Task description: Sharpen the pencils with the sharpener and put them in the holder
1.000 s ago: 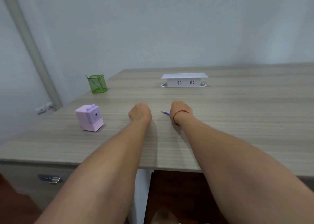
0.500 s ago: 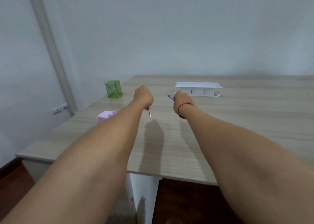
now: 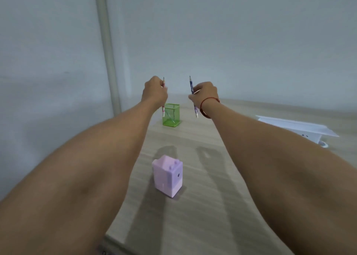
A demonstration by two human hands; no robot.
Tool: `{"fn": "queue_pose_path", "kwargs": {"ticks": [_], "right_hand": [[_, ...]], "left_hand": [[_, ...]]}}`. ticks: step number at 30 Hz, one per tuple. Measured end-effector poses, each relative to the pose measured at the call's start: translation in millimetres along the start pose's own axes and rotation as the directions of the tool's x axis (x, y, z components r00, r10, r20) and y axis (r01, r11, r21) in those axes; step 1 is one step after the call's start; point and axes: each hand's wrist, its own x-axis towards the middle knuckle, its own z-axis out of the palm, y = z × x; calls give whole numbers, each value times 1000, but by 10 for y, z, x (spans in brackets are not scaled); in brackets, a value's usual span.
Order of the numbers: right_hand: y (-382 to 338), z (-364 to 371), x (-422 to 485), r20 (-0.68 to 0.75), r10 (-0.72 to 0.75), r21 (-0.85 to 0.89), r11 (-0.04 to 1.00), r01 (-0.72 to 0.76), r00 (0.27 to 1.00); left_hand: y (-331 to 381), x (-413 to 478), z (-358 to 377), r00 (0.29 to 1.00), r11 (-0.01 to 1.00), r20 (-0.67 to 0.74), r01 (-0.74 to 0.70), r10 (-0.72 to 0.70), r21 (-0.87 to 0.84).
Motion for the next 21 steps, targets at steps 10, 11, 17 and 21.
{"fn": "queue_pose_path", "kwargs": {"ticks": [10,11,17,21], "right_hand": [[233,1095,1185,-47,-31,211,977,40,998],[292,1211,1257,-41,-35,199,979,43,999],[606,1644,1431,72,30,8,1000,-30,997],[516,1486,1301,180,81,-126,990,-58,980]], "left_hand": [[-789,1038,775,981,986,-196,-33,-1,-166],[-875,1095,896,982,987,-187,-31,1,-158],[-1108,1273,1322,991,997,-112,78,-75,21],[-958,1215,1211,986,979,-73,160,-151,124]]}}
